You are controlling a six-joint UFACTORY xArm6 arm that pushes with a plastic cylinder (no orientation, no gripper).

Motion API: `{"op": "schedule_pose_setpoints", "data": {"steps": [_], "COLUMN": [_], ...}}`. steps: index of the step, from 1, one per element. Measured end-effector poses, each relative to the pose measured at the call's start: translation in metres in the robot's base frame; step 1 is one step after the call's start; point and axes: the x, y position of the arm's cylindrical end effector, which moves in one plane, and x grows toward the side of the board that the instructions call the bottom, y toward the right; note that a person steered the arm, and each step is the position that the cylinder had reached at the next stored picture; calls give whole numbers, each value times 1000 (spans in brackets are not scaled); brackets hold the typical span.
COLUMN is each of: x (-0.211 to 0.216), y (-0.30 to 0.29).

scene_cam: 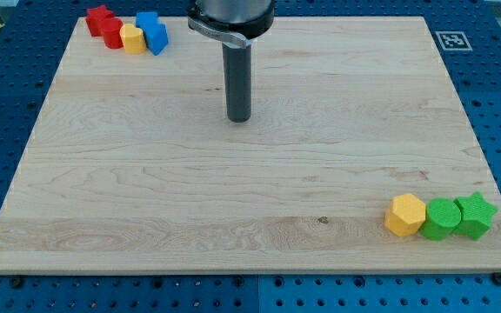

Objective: Place the arm below the green circle

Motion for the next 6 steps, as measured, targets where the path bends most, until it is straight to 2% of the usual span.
{"op": "schedule_pose_setpoints", "data": {"steps": [2, 5, 6], "x": [48, 201, 202], "y": [70, 84, 93]}}
